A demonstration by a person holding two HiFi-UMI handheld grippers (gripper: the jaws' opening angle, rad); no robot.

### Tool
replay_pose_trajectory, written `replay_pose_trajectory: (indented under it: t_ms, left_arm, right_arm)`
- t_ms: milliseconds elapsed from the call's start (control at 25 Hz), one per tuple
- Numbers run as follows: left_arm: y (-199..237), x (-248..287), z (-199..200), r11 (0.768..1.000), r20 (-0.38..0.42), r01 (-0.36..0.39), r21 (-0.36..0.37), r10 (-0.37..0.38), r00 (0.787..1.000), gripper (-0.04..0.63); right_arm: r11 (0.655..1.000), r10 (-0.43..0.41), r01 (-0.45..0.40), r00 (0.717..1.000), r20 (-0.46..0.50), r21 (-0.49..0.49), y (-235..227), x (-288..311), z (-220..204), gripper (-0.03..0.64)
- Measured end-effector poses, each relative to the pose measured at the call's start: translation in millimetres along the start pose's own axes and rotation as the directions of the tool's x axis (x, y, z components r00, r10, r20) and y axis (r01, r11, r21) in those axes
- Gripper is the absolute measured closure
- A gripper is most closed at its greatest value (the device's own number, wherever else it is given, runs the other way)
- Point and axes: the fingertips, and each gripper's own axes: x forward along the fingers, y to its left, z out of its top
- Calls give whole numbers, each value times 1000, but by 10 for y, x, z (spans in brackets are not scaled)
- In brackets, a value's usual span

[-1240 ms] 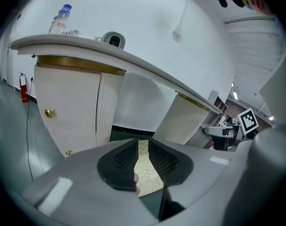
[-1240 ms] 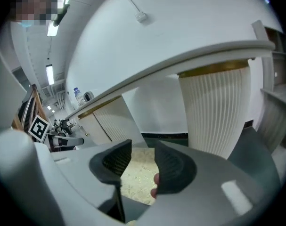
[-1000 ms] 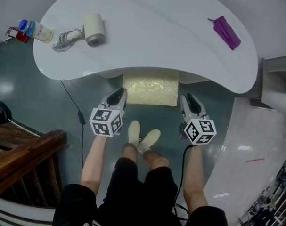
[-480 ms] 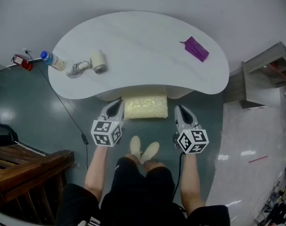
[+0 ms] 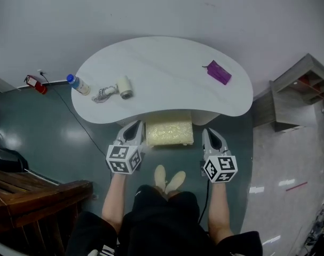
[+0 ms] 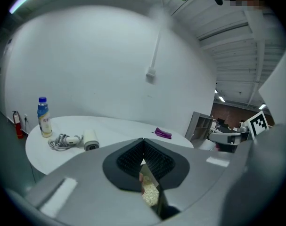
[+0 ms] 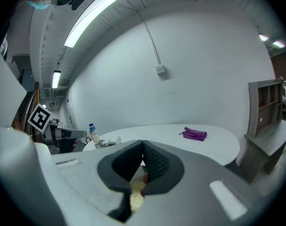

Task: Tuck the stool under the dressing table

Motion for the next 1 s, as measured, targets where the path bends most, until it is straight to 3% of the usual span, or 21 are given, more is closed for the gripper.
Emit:
replay_pose_trajectory:
  t_ms: [480,1000]
  left_arm:
    - [-26,-536,301,999,49,-2,50,-1,999,588]
    - [-145,-873,105,998,59,2,55,-5,998,589]
  right_arm:
    - [998,1,3,998,56,-69,371,-285,338,614]
    - [998,6,-2,998,67,-64,512,-578,188,614]
